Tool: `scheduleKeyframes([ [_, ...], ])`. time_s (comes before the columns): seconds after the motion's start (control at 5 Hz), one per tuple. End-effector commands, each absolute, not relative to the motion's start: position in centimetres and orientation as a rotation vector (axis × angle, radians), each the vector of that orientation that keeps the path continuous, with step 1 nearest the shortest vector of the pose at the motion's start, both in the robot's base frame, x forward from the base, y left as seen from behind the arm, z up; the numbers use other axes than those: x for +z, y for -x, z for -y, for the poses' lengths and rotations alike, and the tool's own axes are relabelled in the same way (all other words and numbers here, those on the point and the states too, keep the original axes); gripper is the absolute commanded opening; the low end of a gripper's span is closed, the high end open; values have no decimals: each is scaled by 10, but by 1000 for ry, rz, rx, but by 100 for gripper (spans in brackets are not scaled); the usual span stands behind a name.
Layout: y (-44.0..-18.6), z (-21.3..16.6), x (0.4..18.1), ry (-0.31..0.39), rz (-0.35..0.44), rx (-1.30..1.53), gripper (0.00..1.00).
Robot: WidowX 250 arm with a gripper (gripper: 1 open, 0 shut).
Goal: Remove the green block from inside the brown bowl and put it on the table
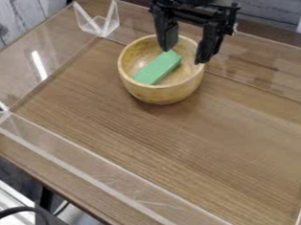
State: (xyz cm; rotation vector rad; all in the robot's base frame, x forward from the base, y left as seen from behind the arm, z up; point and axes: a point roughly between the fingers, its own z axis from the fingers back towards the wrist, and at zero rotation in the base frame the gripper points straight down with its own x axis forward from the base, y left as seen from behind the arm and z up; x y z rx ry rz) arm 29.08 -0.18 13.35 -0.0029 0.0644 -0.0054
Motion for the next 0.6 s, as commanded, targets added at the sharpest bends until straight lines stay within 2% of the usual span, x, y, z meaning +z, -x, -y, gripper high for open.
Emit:
scheduleKeyframes([
  [0.0, -291, -2, 135, 7, -59, -5, 100],
  [0.4, -290, -8, 142, 16, -41, -9, 100],
])
